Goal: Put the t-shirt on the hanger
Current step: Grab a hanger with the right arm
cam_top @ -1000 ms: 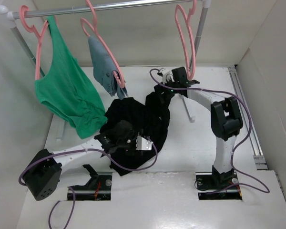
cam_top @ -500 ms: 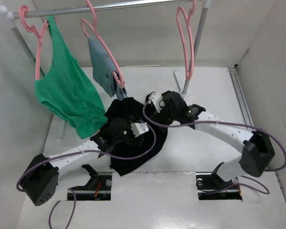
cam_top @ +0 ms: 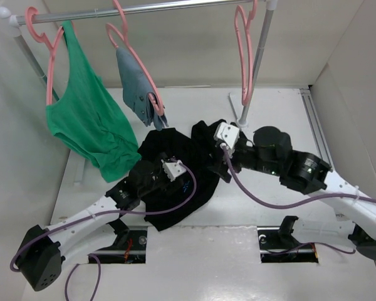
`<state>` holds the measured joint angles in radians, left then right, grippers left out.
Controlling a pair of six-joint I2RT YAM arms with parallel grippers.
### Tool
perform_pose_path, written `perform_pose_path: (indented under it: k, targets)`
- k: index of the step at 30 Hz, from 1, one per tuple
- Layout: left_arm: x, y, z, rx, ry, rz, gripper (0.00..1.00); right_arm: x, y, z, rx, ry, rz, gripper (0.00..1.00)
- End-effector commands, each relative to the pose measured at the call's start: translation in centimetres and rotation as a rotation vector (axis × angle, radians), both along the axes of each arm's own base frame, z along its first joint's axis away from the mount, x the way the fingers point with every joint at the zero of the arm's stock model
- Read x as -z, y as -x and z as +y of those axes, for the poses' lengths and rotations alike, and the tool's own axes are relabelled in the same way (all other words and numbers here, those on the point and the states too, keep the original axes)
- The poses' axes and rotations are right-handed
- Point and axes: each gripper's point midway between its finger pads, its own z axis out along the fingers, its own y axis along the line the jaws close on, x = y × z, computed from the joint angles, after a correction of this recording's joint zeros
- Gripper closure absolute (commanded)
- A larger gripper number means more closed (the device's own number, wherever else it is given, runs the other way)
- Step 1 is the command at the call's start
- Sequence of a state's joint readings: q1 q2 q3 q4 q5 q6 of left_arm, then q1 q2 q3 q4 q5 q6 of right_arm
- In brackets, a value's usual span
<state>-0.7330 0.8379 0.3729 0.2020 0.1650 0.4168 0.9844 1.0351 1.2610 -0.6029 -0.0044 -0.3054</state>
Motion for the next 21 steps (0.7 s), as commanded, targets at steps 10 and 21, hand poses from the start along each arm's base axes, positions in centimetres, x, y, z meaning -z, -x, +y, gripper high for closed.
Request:
perform_pose_path:
  k: [10,21]
  targets:
    - [-1.1,-0.4,-1.0,0.042,0.003,-0.047,0.28,-26.7,-3.3,-0.9,0.133,-0.410,-0.367,0.02]
    - [-1.7,-0.4,-0.8,0.052,-0.007,-0.076,0.28,-25.1,-18.4,-10.7,0.802,-0.421,-0.374,0.07]
